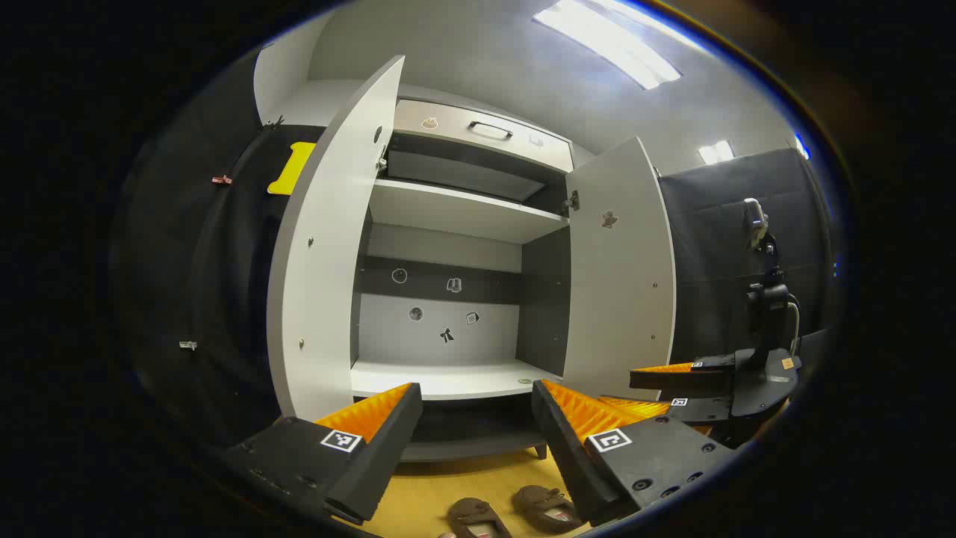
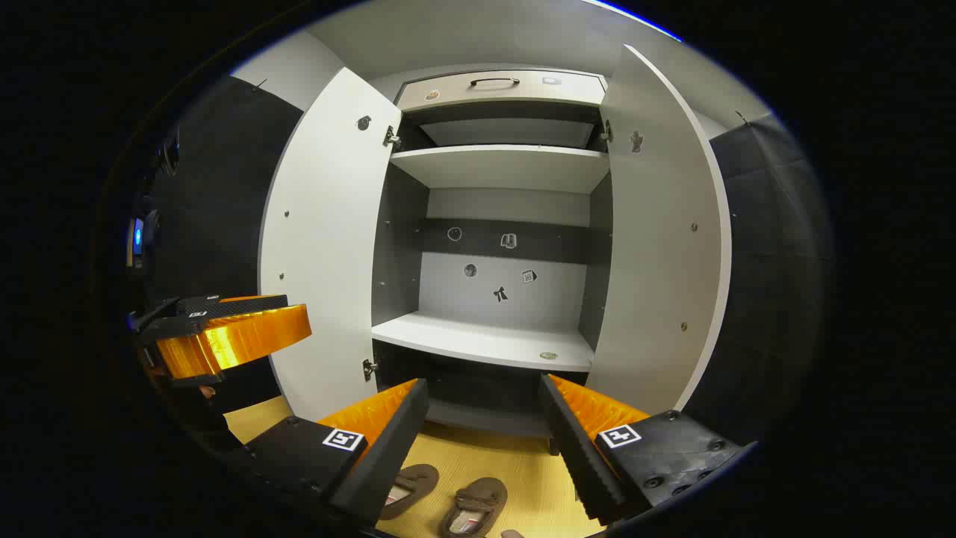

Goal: Grab one shoe with the right hand and put it into the shoe cabinet, grab the other shoe with the left hand and put it into the shoe cabinet; then close the right door with the right hand and the left door with the left hand.

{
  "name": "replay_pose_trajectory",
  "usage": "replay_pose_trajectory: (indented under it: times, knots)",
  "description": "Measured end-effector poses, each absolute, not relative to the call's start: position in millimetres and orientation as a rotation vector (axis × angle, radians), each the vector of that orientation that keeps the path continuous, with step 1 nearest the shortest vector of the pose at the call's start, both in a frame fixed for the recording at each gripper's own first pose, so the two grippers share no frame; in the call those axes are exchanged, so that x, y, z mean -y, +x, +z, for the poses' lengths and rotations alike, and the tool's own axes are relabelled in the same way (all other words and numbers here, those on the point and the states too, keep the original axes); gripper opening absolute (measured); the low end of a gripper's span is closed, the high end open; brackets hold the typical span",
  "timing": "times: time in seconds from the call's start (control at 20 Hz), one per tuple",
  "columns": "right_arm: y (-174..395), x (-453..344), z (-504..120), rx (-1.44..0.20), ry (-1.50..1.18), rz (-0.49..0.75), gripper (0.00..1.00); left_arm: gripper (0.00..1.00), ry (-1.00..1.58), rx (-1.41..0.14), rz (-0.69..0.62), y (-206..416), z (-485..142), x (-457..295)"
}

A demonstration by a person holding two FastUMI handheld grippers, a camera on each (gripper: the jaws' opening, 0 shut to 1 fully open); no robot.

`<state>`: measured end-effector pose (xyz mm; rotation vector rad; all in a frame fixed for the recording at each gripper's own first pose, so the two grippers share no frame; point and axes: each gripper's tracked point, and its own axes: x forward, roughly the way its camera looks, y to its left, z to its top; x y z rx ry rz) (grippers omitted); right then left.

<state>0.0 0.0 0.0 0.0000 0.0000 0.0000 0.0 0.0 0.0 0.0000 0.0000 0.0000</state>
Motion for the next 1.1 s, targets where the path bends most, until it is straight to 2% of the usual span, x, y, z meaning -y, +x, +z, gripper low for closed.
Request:
replay_pose_trajectory:
  times: [1.1]
  knots:
    - [-4,-9,-11,-0.028,-0.006,-0.01,0.98,0.94,-0.008,0.015,0.003,-5,3,-7]
